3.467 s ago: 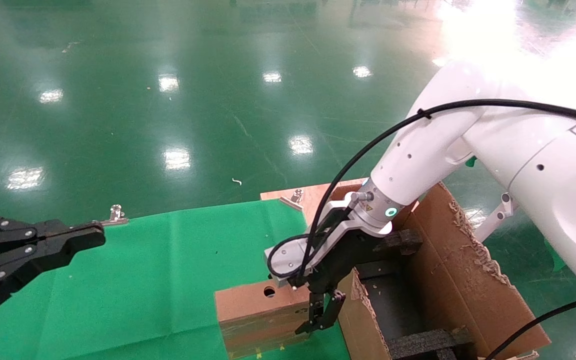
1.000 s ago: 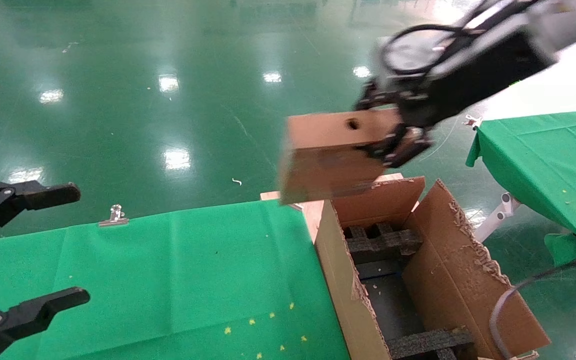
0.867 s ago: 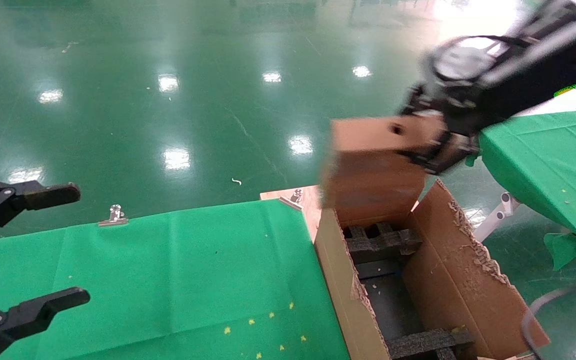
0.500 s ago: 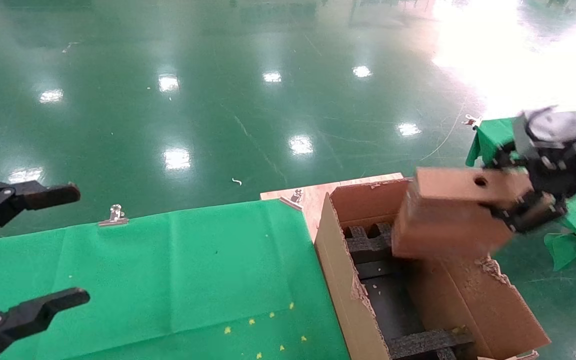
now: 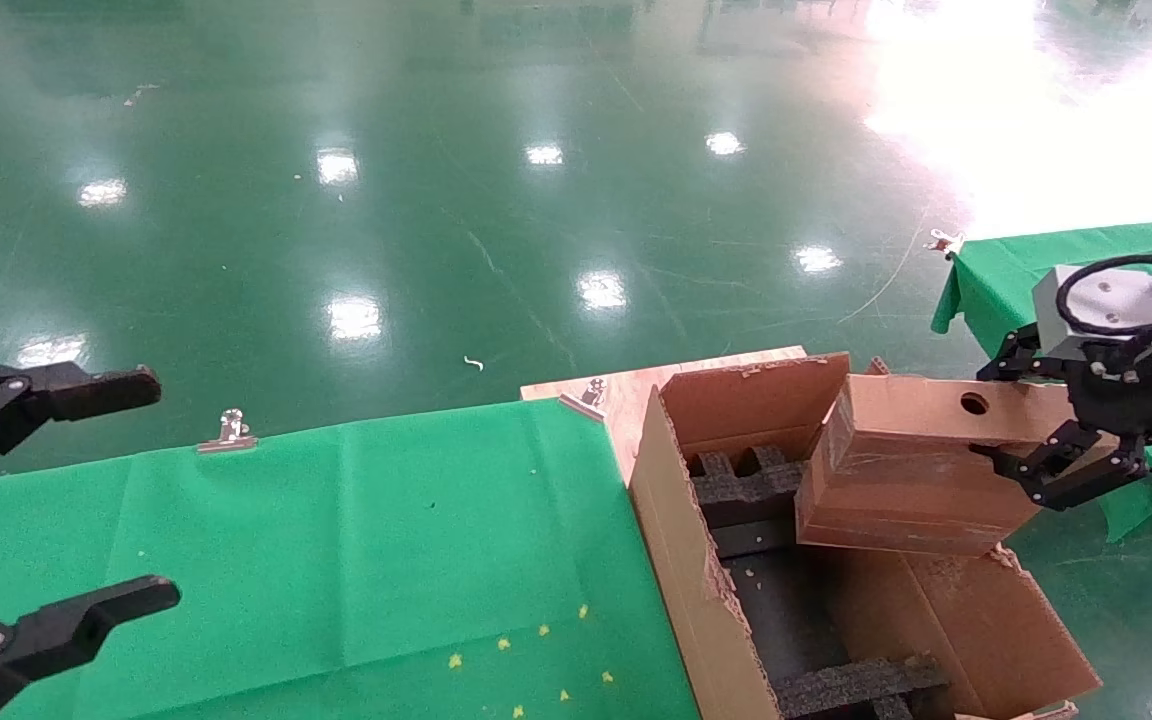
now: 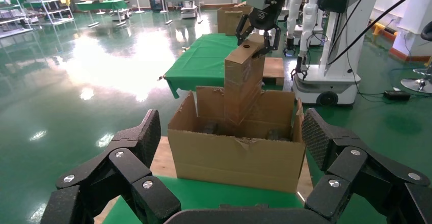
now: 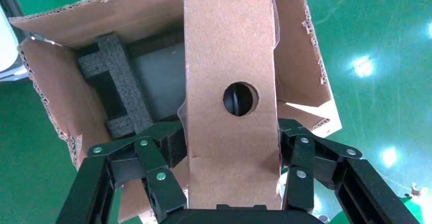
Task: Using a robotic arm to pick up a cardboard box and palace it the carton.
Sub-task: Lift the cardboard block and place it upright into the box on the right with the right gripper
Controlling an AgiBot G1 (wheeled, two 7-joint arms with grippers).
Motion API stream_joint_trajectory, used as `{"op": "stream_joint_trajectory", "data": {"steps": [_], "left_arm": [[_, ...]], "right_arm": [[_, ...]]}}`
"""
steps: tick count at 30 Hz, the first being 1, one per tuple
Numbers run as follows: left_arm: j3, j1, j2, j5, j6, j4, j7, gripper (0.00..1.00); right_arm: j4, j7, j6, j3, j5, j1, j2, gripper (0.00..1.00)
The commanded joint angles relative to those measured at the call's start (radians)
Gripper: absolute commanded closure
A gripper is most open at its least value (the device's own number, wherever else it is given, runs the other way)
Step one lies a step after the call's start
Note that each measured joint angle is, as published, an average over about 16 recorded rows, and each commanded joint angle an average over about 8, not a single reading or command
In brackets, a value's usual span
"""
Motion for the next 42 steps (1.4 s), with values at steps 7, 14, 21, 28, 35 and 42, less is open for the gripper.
{"op": "stream_joint_trajectory", "data": {"steps": [7,14,21,28,35,42], "left_arm": [[0.0,0.0,0.0,0.0,0.0,0.0,0.0,0.0],[0.0,0.0,0.0,0.0,0.0,0.0,0.0,0.0],[0.0,0.0,0.0,0.0,0.0,0.0,0.0,0.0],[0.0,0.0,0.0,0.0,0.0,0.0,0.0,0.0],[0.0,0.0,0.0,0.0,0.0,0.0,0.0,0.0],[0.0,0.0,0.0,0.0,0.0,0.0,0.0,0.0]], "right_arm": [[0.022,0.081,0.058,-0.006,0.012,-0.035,0.004,1.0],[0.156,0.357,0.206,-0.033,-0.034,-0.07,0.057,1.0],[0.336,0.733,0.321,-0.063,-0.14,-0.065,0.146,1.0],[0.476,1.039,0.402,-0.086,-0.26,-0.064,0.223,1.0],[0.496,1.205,0.446,-0.098,-0.274,-0.08,0.251,1.0],[0.507,1.272,0.478,-0.102,-0.249,-0.094,0.274,1.0]]}}
